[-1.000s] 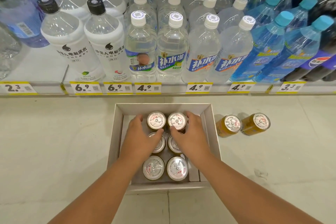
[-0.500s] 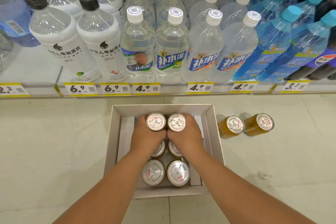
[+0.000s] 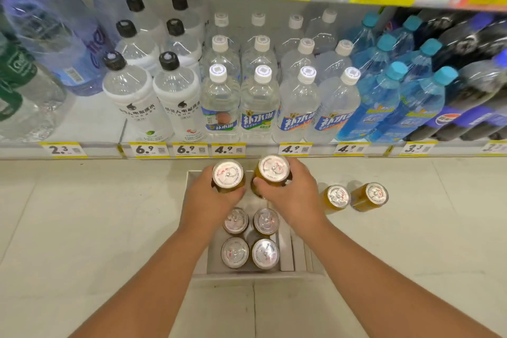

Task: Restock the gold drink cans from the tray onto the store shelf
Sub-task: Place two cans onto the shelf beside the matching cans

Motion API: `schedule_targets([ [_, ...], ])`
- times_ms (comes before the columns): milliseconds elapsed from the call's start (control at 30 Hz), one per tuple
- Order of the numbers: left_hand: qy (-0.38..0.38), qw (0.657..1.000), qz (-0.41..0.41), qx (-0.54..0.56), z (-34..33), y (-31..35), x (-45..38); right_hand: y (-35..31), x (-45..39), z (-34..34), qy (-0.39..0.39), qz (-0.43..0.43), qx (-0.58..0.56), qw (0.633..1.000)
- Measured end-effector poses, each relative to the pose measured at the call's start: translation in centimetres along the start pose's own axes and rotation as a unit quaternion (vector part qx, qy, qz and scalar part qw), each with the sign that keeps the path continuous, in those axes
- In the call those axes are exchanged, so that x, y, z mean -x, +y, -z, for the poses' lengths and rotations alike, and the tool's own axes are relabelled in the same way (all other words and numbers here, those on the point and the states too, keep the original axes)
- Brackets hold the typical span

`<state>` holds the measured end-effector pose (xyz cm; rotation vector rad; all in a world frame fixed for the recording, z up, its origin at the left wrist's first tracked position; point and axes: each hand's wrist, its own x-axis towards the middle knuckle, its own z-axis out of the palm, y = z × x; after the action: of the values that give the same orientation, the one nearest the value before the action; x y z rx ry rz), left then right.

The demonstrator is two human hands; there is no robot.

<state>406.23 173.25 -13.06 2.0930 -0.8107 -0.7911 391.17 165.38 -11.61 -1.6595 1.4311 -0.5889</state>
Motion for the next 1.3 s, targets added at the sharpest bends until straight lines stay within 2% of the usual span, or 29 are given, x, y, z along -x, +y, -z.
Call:
schedule_targets([
  [300, 0.005, 0.999, -0.026, 0.022, 14.2, 20.6, 8.2, -19.5, 4.9, 15.9, -0.022, -0.002, -0.044, 0.999],
  [633, 0.023, 0.991, -0.13, 0.026, 33.9, 53.1, 15.4, -49.9, 8.3, 37.5, -0.052, 0.059, -0.08, 0.994],
  [800, 0.049, 0.986, -0.156, 0.028, 41.4, 66.8, 18.4, -63.1, 8.8, 46.8, -0.024, 0.107, -0.062, 0.992],
  [900, 0.078, 0.98, -0.183, 0.024, 44.4, 73.0, 19.8, -68.9, 8.6, 51.2, -0.011, 0.123, -0.071, 0.99],
  [1033, 0.103, 0.973, -0.207, 0.006, 47.4, 79.8, 21.5, -75.0, 8.6, 56.3, -0.031, 0.155, -0.056, 0.986],
  [1300, 0.104, 0.971, -0.213, 0.043, 52.0, 89.1, 23.0, -83.9, 9.3, 64.6, -0.054, 0.224, -0.071, 0.97],
])
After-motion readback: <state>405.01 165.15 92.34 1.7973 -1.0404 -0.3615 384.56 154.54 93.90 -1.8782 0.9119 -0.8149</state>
